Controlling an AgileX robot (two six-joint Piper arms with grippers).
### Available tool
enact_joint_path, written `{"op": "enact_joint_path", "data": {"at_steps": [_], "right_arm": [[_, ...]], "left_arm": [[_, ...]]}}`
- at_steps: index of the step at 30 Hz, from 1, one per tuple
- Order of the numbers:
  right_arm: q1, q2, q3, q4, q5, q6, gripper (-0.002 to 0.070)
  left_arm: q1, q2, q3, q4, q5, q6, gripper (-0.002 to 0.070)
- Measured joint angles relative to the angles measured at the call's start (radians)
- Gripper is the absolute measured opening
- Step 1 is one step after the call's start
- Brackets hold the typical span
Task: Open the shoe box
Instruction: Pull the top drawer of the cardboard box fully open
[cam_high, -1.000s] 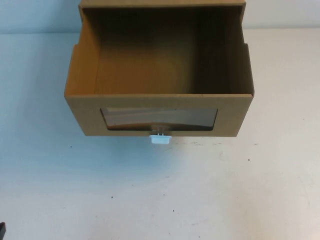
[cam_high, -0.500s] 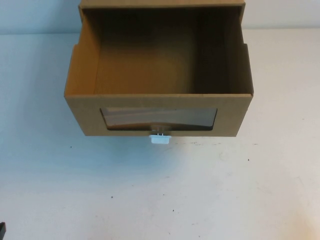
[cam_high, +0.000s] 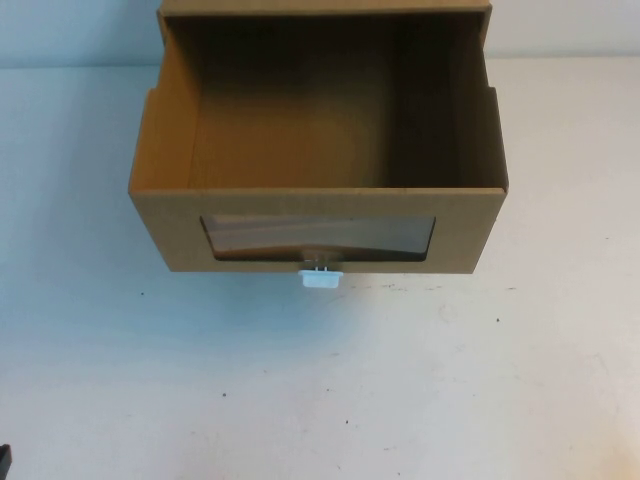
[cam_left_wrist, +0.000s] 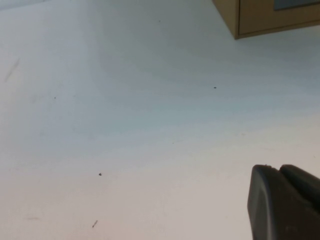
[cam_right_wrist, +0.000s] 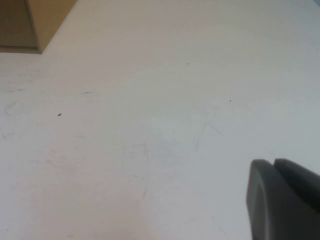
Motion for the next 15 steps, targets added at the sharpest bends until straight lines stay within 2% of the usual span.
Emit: {"op": "enact_joint_path", "data": {"at_steps": [15], "right_arm": [[0.000, 0.000, 0.000, 0.000, -0.002, 0.000, -0.0013]], "left_arm": [[0.000, 0.000, 0.000, 0.018, 0.000, 0.000, -0.0006]]}}
